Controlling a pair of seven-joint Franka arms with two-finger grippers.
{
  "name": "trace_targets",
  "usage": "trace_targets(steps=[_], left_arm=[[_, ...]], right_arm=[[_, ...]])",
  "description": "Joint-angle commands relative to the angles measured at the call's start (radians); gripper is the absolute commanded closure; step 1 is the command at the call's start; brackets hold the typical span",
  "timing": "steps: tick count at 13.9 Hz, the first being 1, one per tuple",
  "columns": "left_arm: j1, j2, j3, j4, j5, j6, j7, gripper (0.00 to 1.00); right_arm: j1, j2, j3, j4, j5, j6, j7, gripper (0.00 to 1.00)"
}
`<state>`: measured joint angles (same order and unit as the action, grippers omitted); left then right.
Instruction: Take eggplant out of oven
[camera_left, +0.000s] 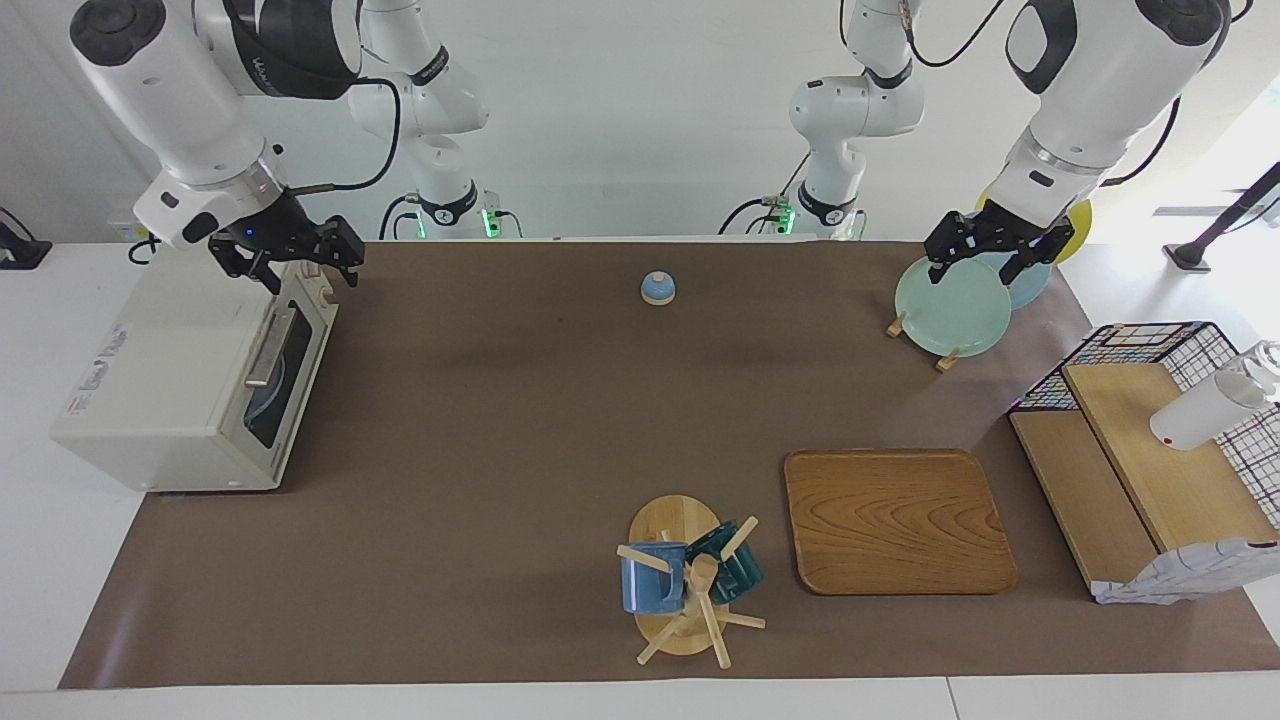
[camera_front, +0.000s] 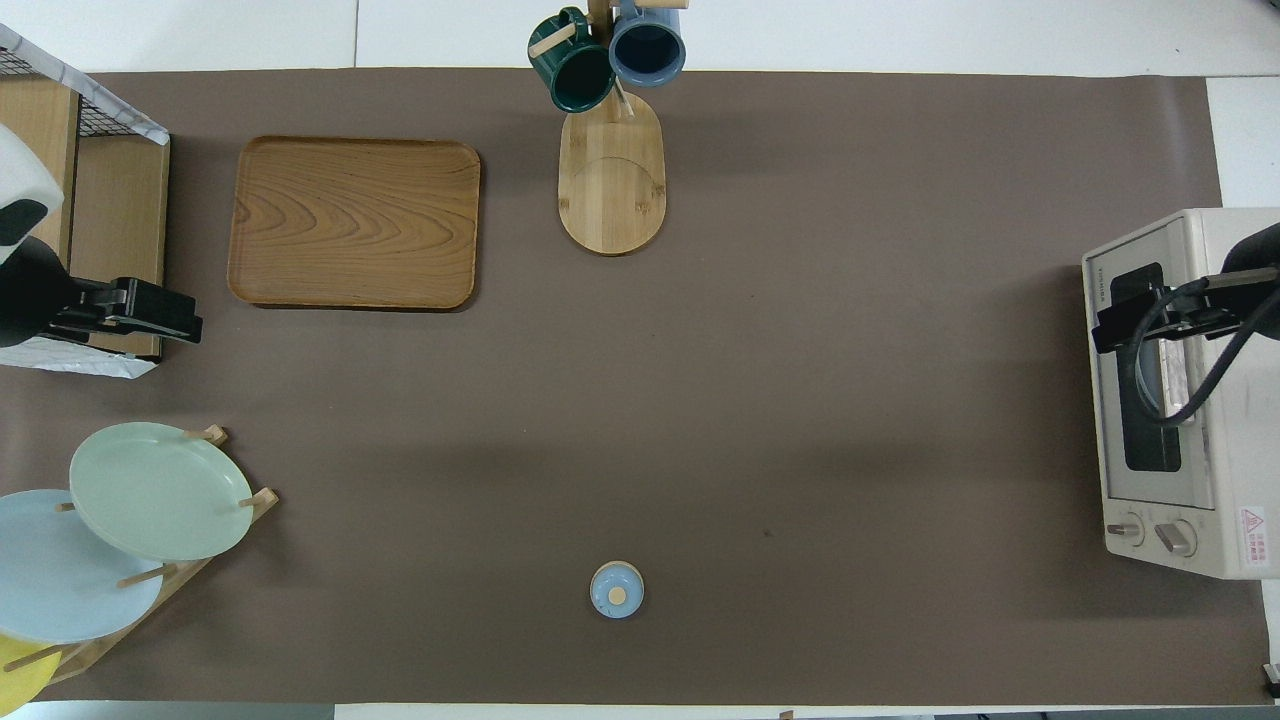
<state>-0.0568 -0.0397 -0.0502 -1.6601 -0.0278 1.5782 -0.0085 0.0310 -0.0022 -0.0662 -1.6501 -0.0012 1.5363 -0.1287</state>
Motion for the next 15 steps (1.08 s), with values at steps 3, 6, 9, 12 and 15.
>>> trace_targets(steps=[3,6,9,12,15], left_arm=[[0.012,-0.006,-0.008,-0.001,0.014,0.002,0.001,0.0],[0.011,-0.006,-0.008,0.0,0.015,0.002,0.001,0.0],[0.011,-0.006,-0.008,-0.001,0.014,0.002,0.001,0.0],[0.011,-0.006,-0.008,-0.001,0.014,0.002,0.001,0.0],[0.011,-0.006,-0.008,-0.001,0.014,0.002,0.001,0.0]], right_arm=[[-0.005,-0.009,0.005,0.0,0.007,-0.005,0.015,0.0],[-0.011,-0.047,0.005,-0.098,0.007,0.095,0.008,0.0],[-0.031,-0.058,0.003,-0.126,0.015,0.136,-0.005,0.56],[-0.036,-0.071,0.003,-0.189,0.013,0.178,-0.067,1.0],[-0.074,-0.099,0.0,-0.301,-0.041,0.304,-0.089,1.0]])
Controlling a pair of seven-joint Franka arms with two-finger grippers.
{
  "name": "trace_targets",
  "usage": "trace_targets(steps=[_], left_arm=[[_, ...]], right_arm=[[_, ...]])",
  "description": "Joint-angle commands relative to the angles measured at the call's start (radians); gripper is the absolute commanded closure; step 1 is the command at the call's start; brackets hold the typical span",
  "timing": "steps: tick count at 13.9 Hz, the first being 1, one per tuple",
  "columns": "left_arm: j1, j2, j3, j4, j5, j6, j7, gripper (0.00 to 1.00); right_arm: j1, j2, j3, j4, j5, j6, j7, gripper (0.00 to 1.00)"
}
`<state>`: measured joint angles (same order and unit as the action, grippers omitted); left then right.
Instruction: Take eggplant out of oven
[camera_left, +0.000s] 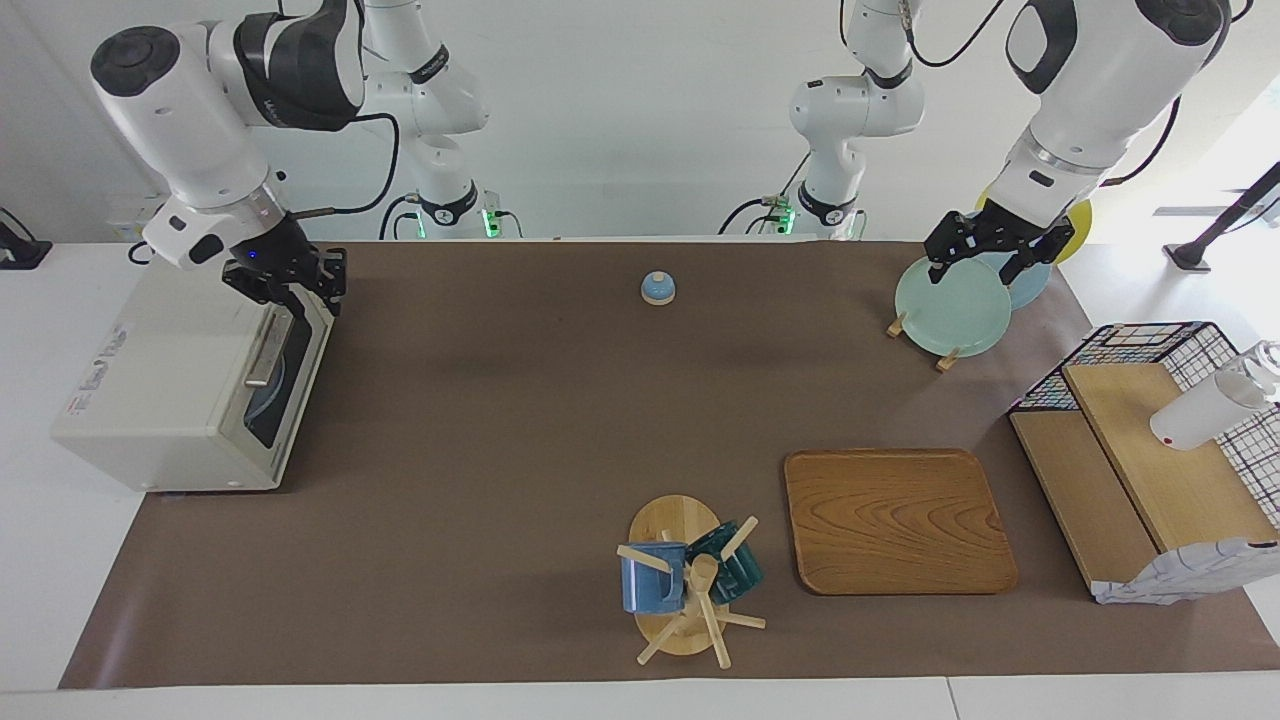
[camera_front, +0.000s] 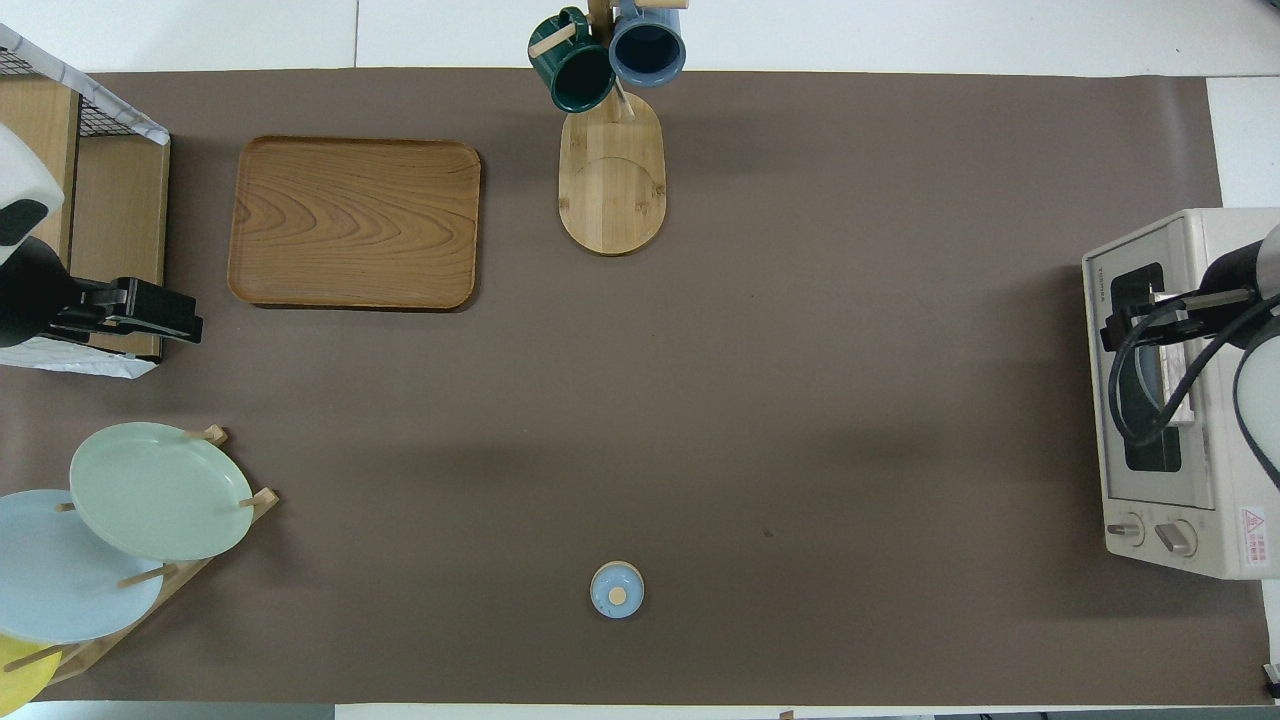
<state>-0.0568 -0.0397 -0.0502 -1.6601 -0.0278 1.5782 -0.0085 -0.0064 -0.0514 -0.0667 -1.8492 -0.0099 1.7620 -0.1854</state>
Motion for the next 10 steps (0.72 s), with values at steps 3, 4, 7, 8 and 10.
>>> trace_targets(steps=[3,4,7,8,10], left_arm=[[0.011,-0.006,-0.008,-0.001,0.014,0.002,0.001,0.0],[0.012,-0.006,-0.008,-0.001,0.014,0.002,0.001,0.0],[0.011,-0.006,-0.008,0.0,0.014,0.002,0.001,0.0],[0.011,-0.006,-0.008,0.0,0.014,0.002,0.001,0.0],[0.011,-0.006,-0.008,0.0,0.014,0.002,0.001,0.0]], right_arm=[[-0.046,-0.042,0.001,-0.13,-0.133,0.122,0.05,1.0],[-0.046,-0.042,0.002,-0.151,-0.151,0.128,0.056,1.0],[-0.046,-0.039,0.002,-0.168,-0.22,0.152,0.057,1.0],[-0.049,-0.041,0.002,-0.194,-0.249,0.18,0.058,1.0],[-0.069,-0.041,0.002,-0.203,-0.252,0.195,0.057,1.0]])
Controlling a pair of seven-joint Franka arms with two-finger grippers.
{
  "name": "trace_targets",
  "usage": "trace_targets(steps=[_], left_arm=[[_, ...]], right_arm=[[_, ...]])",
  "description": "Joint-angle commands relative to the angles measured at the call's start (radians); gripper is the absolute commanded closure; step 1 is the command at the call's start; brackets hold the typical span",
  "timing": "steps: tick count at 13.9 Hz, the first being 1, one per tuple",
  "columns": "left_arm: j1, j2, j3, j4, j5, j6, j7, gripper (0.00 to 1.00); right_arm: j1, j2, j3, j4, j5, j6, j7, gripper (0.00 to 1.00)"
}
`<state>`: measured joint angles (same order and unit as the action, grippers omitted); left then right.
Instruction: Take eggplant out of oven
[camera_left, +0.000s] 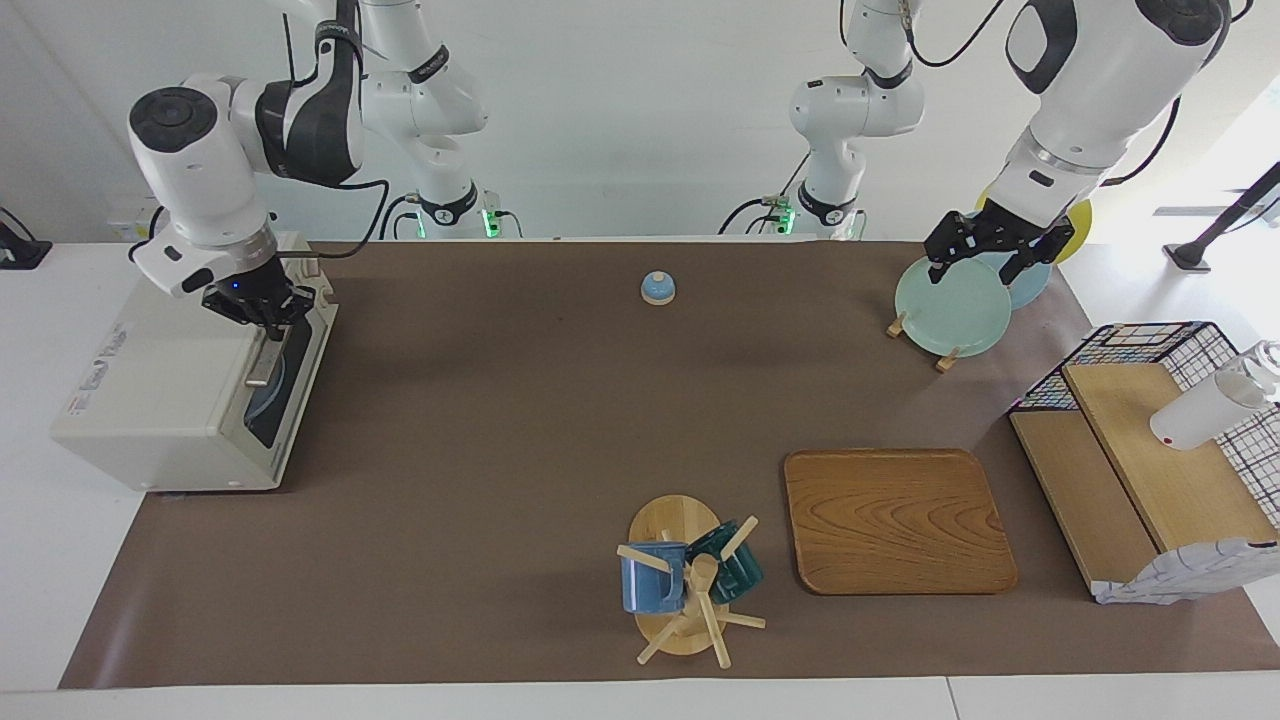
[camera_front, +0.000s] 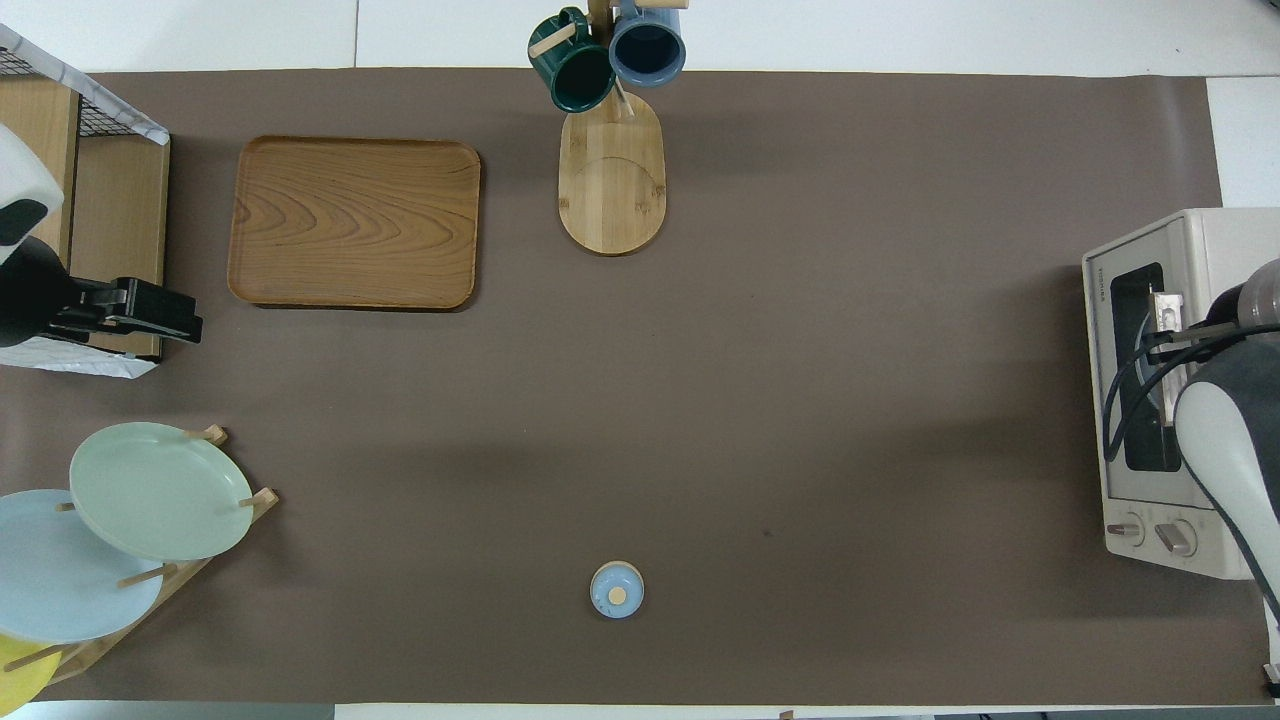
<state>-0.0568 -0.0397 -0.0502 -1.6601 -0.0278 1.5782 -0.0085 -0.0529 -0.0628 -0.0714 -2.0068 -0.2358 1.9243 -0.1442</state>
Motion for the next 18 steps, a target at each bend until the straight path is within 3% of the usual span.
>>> trace_targets(steps=[1,7,13,18], left_arm=[[0.011,-0.006,-0.008,-0.001,0.014,0.002,0.001,0.0],[0.011,-0.006,-0.008,-0.001,0.014,0.002,0.001,0.0],[0.012,-0.006,-0.008,0.0,0.014,0.002,0.001,0.0],[0.012,-0.006,-0.008,-0.001,0.014,0.002,0.001,0.0]], right_arm=[[-0.027,-0.029,0.007,-0.053,-0.027,0.032,0.015,1.0],[-0.004,-0.02,0.008,-0.069,-0.039,0.042,0.018,1.0],[0.05,0.006,0.016,-0.104,-0.028,0.146,0.029,1.0],[0.07,0.073,0.018,-0.155,-0.013,0.284,0.05,1.0]])
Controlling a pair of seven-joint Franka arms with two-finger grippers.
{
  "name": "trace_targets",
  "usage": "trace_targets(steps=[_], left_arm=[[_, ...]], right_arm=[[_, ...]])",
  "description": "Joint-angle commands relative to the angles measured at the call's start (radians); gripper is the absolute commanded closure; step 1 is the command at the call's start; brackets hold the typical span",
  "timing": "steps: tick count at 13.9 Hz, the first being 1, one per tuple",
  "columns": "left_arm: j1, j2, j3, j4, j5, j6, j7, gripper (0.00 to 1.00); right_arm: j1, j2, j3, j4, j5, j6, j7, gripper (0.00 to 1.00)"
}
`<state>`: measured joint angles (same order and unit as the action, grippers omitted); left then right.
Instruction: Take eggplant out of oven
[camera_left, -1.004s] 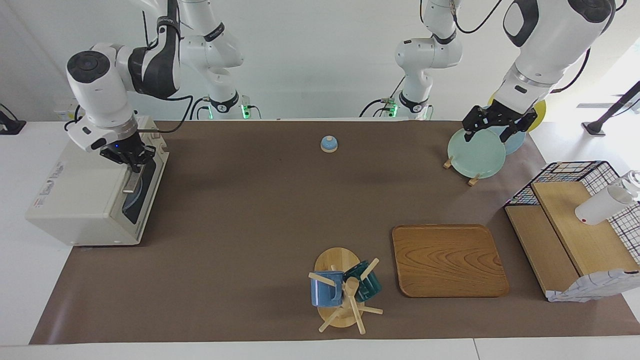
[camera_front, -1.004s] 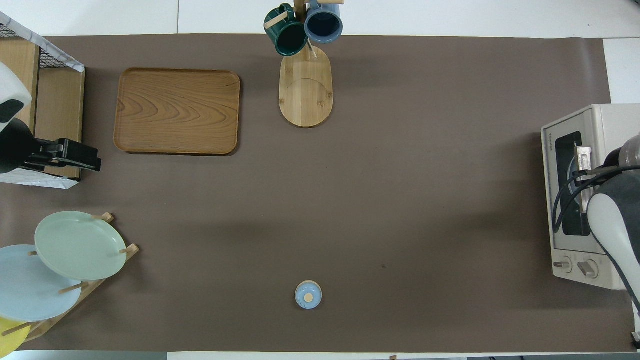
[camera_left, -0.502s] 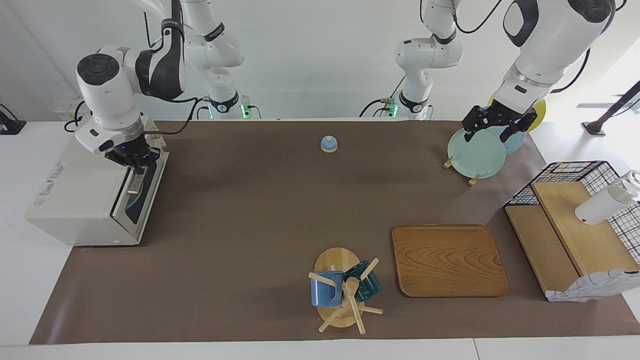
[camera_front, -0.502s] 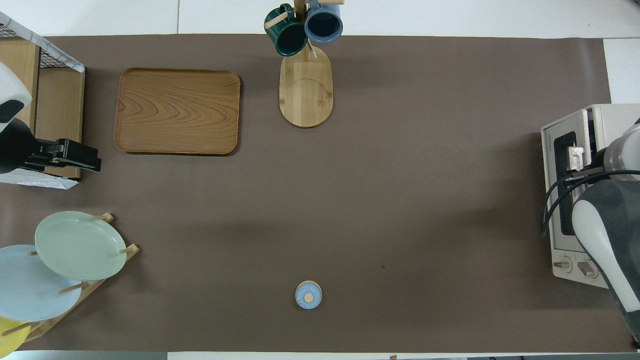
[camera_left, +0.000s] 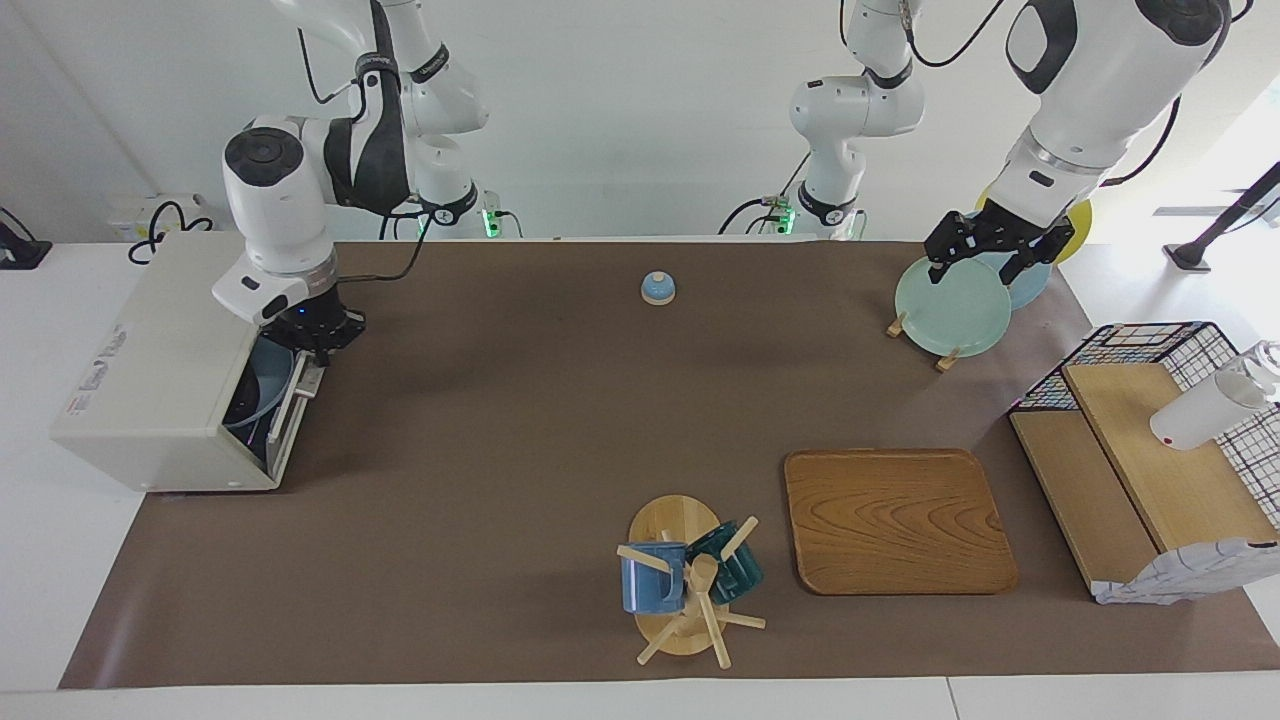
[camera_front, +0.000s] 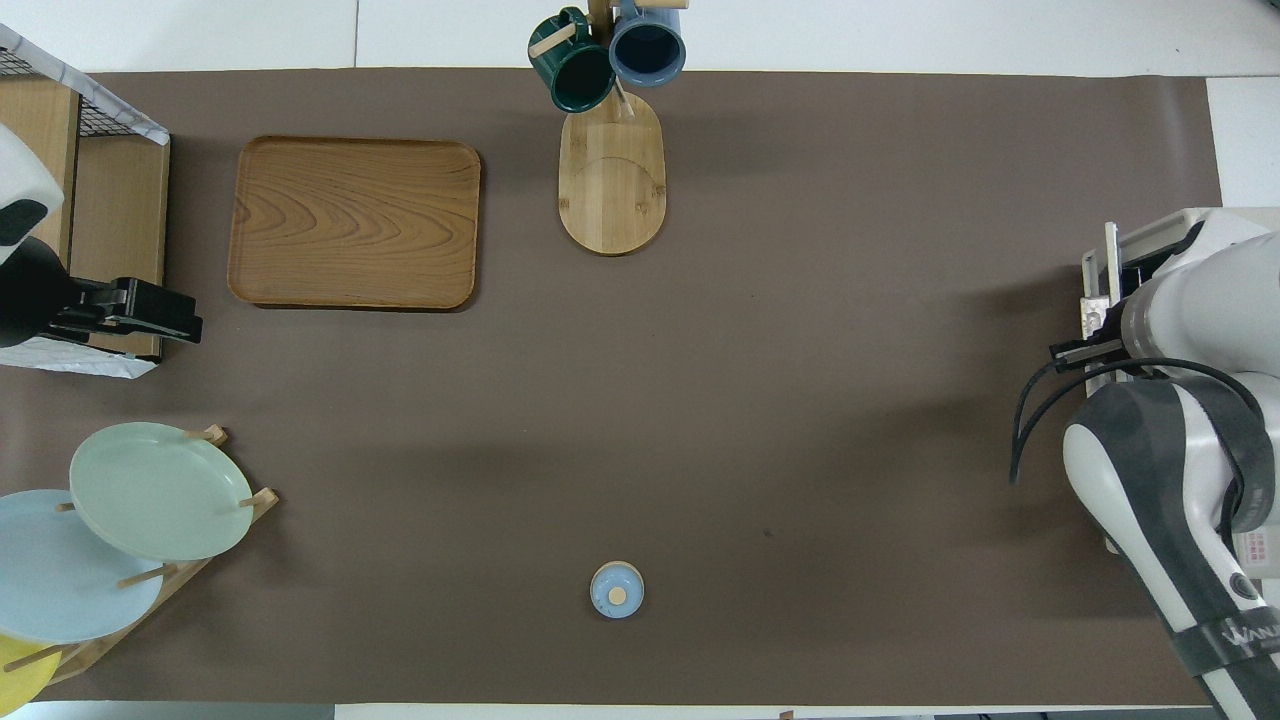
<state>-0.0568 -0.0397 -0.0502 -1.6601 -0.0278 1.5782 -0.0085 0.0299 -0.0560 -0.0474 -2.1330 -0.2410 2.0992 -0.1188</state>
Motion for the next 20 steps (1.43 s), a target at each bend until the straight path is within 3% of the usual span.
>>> trace_targets(steps=[1,6,10,15,20], left_arm=[[0.012,-0.006,-0.008,-0.001,0.014,0.002,0.001,0.0],[0.012,-0.006,-0.008,-0.001,0.015,0.002,0.001,0.0],[0.011,-0.006,-0.008,-0.001,0.014,0.002,0.001,0.0],[0.011,-0.006,-0.008,-0.001,0.014,0.002,0.001,0.0],[0.012,-0.006,-0.008,-0.001,0.014,0.002,0.001,0.0]], right_arm=[[-0.008,0.079,-0.006,-0.03,0.009,0.123,0.042,1.0],[0.041,0.102,-0.006,-0.057,0.025,0.195,0.088,1.0],[0.045,0.155,-0.006,-0.143,0.025,0.359,0.139,1.0],[0.056,0.192,-0.005,-0.148,0.025,0.377,0.194,1.0],[0.139,0.197,-0.005,-0.143,0.081,0.375,0.272,1.0]])
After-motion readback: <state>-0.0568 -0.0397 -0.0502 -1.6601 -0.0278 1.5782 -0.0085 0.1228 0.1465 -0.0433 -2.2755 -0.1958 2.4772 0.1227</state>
